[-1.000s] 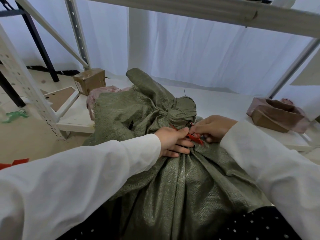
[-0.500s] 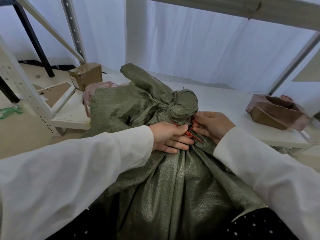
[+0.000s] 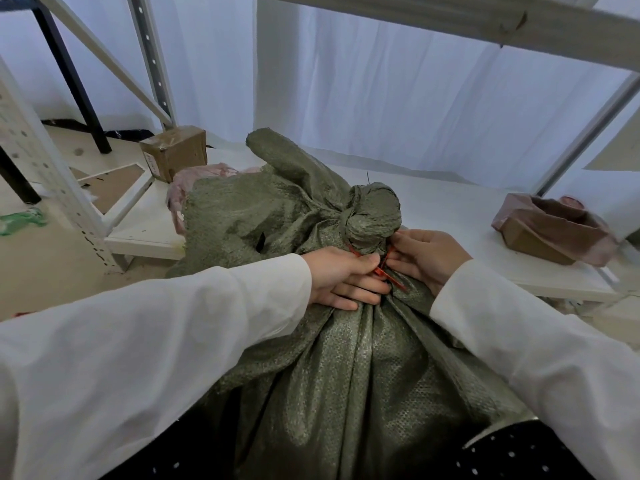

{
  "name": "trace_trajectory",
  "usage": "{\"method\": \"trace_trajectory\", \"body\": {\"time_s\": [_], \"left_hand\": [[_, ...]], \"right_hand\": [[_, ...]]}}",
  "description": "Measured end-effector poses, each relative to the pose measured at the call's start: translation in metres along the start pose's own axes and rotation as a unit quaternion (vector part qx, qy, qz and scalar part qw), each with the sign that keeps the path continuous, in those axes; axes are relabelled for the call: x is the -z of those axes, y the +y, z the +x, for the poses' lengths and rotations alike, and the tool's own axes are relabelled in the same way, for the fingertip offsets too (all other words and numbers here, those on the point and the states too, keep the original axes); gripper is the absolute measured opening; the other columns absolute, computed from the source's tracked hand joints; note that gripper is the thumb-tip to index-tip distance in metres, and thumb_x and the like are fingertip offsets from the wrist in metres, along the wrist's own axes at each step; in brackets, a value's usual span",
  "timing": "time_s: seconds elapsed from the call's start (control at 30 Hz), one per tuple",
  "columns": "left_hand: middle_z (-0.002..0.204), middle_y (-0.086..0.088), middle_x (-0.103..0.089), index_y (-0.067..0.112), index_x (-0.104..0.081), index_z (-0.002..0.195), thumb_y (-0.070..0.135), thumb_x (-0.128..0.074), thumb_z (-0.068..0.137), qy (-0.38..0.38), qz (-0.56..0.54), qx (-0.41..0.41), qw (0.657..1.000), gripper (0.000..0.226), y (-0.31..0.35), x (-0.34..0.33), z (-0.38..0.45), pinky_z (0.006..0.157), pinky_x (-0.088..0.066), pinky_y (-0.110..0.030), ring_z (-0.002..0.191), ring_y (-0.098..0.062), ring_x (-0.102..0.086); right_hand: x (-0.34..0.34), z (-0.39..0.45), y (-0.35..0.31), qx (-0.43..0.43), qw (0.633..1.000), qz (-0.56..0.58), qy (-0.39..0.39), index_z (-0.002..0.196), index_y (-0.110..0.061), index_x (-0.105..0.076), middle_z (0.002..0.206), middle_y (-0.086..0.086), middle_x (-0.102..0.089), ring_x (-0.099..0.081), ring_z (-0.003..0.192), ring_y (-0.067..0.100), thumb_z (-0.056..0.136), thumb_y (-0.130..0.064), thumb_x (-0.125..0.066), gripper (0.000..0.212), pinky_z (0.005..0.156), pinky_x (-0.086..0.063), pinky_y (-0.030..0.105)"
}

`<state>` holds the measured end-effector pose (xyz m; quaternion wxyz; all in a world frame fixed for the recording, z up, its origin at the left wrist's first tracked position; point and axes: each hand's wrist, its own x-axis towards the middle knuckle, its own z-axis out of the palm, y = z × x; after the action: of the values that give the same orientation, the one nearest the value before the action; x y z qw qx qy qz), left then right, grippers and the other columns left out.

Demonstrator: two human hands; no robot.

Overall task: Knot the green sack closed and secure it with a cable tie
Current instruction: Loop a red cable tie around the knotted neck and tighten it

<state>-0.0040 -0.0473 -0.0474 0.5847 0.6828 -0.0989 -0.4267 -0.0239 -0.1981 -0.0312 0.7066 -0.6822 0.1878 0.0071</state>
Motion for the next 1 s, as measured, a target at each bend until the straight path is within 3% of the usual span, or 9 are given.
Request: {"method": "trace_trajectory", "body": {"time_s": [0.73, 1.0], "left_hand": [[0.075, 0.018, -0.073, 0.025, -0.058, 0.089, 0.047, -0.035, 0.095, -0.004, -0.010, 0.004, 1.000, 0.033, 0.0025, -0.0018, -0.0014, 0.066, -0.048, -0.019, 0.069, 0.001, -0.067], [0.069, 0.015, -0.072, 0.024, -0.059, 0.088, 0.049, -0.034, 0.095, 0.013, -0.025, -0.007, 1.000, 0.035, 0.0009, -0.0027, 0.0002, 0.060, -0.047, -0.019, 0.065, 0.001, -0.068]], "right_hand": [[0.0048, 0.0031, 0.0004, 0.013, 0.999, -0.030, -0.016, 0.076, -0.008, -0.061, 0.067, 0.009, -0.054, -0.058, 0.040, 0.002, 0.090, -0.011, -0.055, 0.015, 0.046, -0.050, 0.010], [0.0051, 0.0020, -0.0013, 0.013, 0.999, -0.024, -0.019, 0.075, -0.006, -0.059, 0.065, 0.008, -0.052, -0.056, 0.038, 0.002, 0.091, -0.009, -0.053, 0.018, 0.045, -0.049, 0.010]]}}
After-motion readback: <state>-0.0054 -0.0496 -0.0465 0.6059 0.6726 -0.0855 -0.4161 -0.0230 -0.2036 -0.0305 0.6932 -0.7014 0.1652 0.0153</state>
